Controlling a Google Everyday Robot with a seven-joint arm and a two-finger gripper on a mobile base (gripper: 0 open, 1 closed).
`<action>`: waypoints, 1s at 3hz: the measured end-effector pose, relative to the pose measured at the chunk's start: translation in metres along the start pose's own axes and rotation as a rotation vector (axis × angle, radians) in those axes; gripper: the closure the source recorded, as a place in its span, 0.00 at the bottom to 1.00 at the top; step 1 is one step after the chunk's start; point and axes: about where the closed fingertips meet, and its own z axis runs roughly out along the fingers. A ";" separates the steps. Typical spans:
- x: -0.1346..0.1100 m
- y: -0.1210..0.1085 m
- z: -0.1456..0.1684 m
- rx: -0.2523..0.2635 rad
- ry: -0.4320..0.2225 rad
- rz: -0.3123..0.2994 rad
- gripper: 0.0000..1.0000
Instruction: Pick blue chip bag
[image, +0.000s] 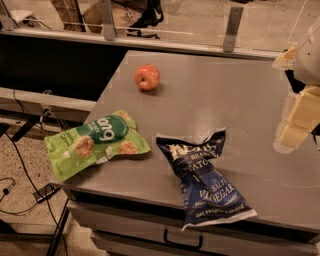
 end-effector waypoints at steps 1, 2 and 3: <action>0.000 0.000 0.000 0.000 0.000 0.000 0.00; -0.014 0.016 0.001 0.001 -0.020 -0.061 0.00; -0.038 0.048 0.009 -0.008 -0.032 -0.221 0.00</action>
Offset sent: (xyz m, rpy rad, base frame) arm -0.0323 0.0467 -0.0099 0.0014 -0.0184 0.1659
